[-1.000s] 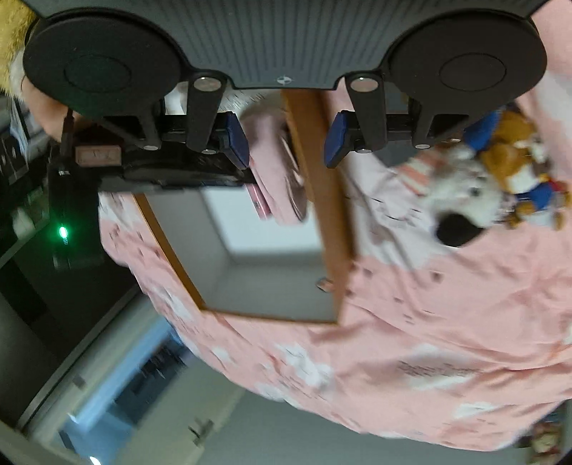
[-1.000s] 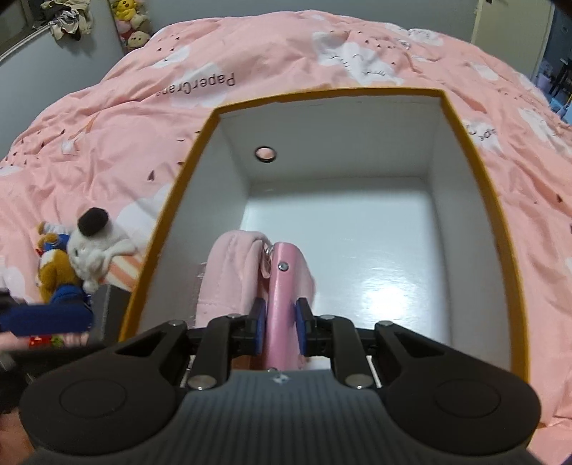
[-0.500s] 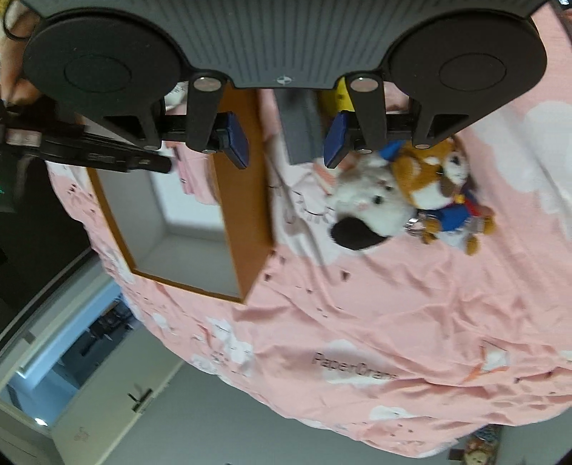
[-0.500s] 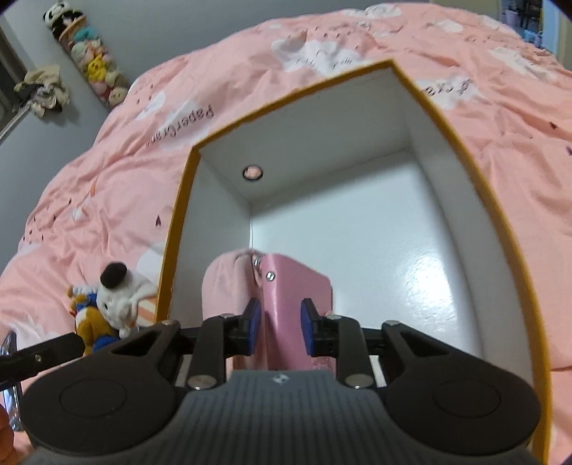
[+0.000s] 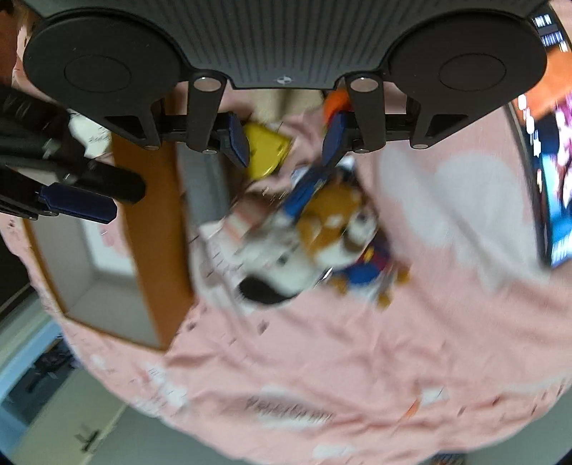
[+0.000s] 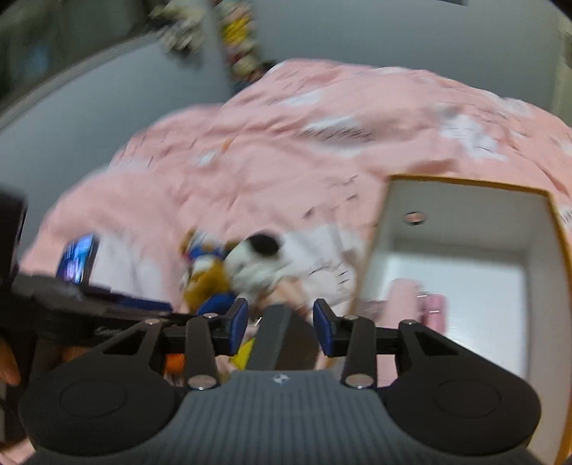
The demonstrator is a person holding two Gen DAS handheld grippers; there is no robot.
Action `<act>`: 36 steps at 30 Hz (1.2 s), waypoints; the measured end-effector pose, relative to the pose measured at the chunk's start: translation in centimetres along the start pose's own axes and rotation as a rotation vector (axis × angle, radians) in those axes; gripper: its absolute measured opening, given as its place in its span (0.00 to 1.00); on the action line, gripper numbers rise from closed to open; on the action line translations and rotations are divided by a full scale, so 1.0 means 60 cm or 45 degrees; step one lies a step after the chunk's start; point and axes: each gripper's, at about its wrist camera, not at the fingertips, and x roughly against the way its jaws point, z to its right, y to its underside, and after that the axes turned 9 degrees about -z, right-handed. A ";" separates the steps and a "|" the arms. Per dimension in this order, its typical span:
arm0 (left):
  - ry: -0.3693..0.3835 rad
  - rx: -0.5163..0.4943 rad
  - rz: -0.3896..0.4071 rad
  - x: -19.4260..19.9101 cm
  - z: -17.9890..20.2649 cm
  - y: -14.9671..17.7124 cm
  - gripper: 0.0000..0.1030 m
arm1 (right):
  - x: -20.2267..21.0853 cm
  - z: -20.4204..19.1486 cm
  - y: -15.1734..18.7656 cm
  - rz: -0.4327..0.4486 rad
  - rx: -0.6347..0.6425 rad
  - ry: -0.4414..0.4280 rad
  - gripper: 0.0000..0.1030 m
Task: Organize objects
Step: 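Grasp the gray box with the right gripper while the left gripper grasps the gold square box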
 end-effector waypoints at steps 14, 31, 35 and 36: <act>0.023 0.075 -0.080 -0.010 -0.042 0.018 0.48 | -0.125 -0.055 -0.016 -0.274 0.227 0.235 0.53; 0.069 0.041 -0.177 -0.024 -0.022 0.031 0.56 | -0.114 -0.034 -0.015 -0.226 0.153 0.207 0.37; 0.067 0.069 -0.229 -0.038 -0.022 0.035 0.56 | -0.062 -0.018 -0.010 -0.110 0.083 0.133 0.37; 0.070 0.073 -0.238 -0.040 -0.021 0.036 0.57 | -0.050 -0.015 -0.009 -0.089 0.063 0.112 0.37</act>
